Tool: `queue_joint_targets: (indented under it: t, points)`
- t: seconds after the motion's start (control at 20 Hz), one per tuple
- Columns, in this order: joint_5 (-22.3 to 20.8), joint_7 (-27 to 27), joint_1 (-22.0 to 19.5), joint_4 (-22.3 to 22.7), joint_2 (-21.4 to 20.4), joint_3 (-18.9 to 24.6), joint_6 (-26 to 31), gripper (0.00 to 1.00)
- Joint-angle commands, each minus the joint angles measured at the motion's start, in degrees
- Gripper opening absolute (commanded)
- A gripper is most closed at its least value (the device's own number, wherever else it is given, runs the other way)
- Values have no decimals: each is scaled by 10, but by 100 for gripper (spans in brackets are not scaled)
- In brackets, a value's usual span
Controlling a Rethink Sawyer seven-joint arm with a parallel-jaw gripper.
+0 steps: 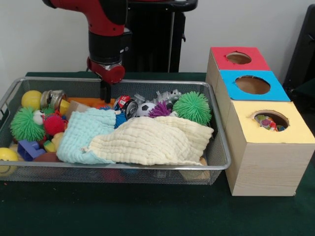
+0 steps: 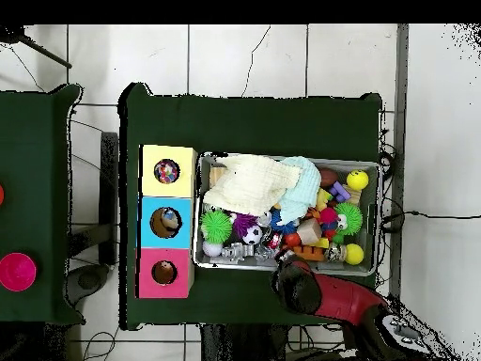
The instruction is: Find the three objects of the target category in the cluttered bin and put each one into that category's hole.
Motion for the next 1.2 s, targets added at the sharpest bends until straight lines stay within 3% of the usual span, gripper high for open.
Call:
queue_joint_targets:
  t: [0.05,0.35,0.65,0.7,0.9,1.0,1.2]
  points:
    - [11,62,-16,-26,113,-2,-47,100]
    - [41,81,3,-25,116,-24,-46,100]
    - [32,63,-6,-31,123,-13,-70,100]
    - [25,56,-23,-33,130,5,-64,100]
    - [17,52,-22,-79,195,2,-117,100]
    - [0,30,-52,-99,222,30,-101,100]
    - [-29,23,-83,-137,277,54,-136,100]
